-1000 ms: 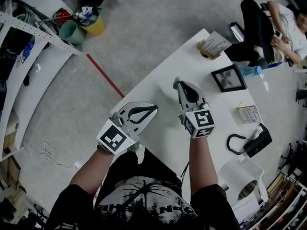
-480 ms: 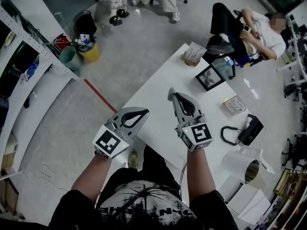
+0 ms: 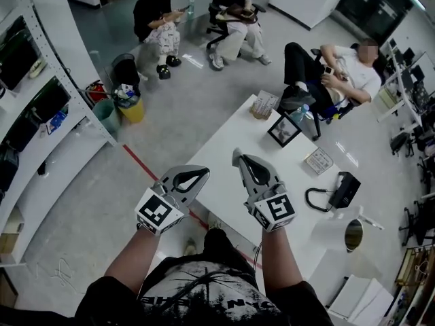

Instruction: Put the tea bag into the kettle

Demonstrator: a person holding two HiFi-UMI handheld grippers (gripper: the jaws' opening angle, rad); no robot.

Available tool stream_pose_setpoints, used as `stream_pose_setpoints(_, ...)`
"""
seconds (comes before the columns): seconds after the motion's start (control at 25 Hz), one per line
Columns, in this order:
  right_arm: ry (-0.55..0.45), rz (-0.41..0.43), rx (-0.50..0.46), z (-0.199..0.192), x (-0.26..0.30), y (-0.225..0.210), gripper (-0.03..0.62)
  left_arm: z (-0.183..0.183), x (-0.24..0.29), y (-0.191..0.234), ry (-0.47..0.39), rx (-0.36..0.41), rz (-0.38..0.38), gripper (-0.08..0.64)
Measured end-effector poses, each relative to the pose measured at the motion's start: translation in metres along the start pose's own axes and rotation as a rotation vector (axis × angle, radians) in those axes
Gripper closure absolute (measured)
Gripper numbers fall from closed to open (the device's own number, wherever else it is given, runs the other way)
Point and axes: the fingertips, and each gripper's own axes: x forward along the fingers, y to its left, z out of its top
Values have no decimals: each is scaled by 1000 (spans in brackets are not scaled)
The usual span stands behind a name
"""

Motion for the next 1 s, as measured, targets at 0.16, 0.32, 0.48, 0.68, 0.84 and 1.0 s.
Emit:
stream_pose_setpoints(0.16,-30,6,-21,8,-18,19,575,11,-13,-18,-14,11,-15,552)
stream_pose_setpoints(0.32,-31,-20,-20,8,-41,32,575,15,-21,-42,-22,25,-60,552)
stream_pose_setpoints(0.48,-27,-75,-25,9,-67,36,575,20,-21,-65,-32,39,-119,552)
stream_pose_setpoints(0.68,-18,-156,-22,7,-101,31,575,26,-10,-89,-46,41,-190,552)
stream_pose_setpoints(0.84,-11,-236,-25,4,-136,16,575,29,10,-117,-55,49,-275,552)
stream_pose_setpoints(1.0,-4,-312,-22,-2,-174,-5,575,29,35,-147,-59,52,-343,552)
